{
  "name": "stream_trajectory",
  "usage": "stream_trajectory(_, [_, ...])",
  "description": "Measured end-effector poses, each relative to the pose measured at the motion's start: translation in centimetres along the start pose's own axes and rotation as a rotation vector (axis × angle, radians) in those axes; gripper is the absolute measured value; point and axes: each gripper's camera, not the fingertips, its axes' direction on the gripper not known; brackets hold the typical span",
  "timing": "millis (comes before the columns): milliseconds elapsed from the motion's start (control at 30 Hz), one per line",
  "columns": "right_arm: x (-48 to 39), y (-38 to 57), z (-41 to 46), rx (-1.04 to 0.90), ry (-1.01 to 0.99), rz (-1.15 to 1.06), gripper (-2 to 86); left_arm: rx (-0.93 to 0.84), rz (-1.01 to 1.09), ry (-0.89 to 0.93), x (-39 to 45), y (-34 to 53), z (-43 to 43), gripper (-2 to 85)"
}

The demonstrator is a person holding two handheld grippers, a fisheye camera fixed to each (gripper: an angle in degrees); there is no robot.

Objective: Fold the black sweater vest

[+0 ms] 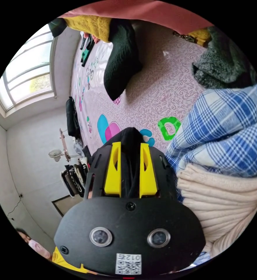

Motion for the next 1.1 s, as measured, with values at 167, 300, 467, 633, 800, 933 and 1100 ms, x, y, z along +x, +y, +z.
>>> stream_trajectory(167, [-0.3,2.4,-1.1,0.07,-0.192,0.03,3.4,0.034,-0.002,0.013,-0.8,1.9,-3.3,1.4])
stream_trajectory(300, [-3.4,4.7,-2.5,0.086,-0.268,-0.041,2.8,0.101,0.006,0.026,-1.5,4.3,-7.9,1.4])
stream_trajectory(467, [-13.5,8.9,-2.0,0.06,-0.322,-0.243,2.4,0.247,-0.091,0.061,-4.3,10.1,-14.2,1.4])
stream_trajectory(633, [-24.0,12.6,3.5,-0.011,-0.316,-0.407,2.4,0.447,-0.349,0.166,-10.8,20.3,-20.2,1.5])
stream_trajectory(800, [-32.3,15.4,12.6,-0.094,-0.257,-0.482,2.5,0.599,-0.596,0.237,-17.1,30.4,-23.4,1.7])
stream_trajectory(933, [-37.0,17.2,21.6,-0.166,-0.171,-0.488,2.5,0.672,-0.761,0.29,-22.1,37.8,-24.2,2.0])
stream_trajectory(1100, [-40.7,19.1,31.0,-0.214,-0.006,-0.509,2.7,0.67,-0.86,0.331,-26.5,43.1,-23.4,2.3])
